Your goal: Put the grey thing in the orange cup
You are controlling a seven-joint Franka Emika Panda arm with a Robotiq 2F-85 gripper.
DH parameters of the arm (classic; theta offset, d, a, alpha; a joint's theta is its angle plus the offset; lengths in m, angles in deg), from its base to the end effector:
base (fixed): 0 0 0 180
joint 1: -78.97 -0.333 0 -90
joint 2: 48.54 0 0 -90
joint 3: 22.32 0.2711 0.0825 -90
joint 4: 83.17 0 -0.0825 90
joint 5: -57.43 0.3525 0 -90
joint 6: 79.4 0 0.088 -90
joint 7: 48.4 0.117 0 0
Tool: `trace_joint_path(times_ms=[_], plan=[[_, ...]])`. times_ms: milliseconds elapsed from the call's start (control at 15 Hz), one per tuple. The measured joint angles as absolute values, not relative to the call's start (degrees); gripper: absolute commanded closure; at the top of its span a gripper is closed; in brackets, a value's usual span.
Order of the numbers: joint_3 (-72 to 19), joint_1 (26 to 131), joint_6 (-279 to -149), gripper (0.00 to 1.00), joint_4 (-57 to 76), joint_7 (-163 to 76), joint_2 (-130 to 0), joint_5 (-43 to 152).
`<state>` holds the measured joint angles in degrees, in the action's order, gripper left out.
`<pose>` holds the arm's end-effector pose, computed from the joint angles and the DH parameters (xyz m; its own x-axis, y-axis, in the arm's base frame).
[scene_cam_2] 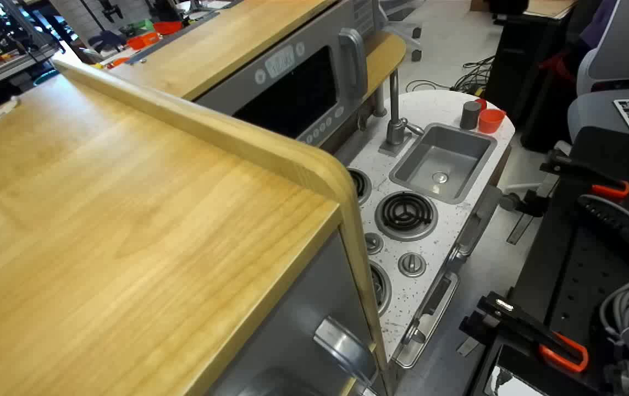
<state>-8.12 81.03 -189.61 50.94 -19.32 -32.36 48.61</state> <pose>0.4191 0.0779 0.3944 0.9683 -0.2476 -0.0323 -0.2321 -0.9402 0.2492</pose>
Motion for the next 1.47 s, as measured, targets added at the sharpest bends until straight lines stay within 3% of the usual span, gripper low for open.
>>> trace_joint_path(times_ms=[867,1467], plan=[[-9.16,80.47,-189.61,0.0,50.92,-19.52,-32.36,48.67],[-24.87,84.37,-190.28,0.0,48.68,-37.52,-36.4,50.94]])
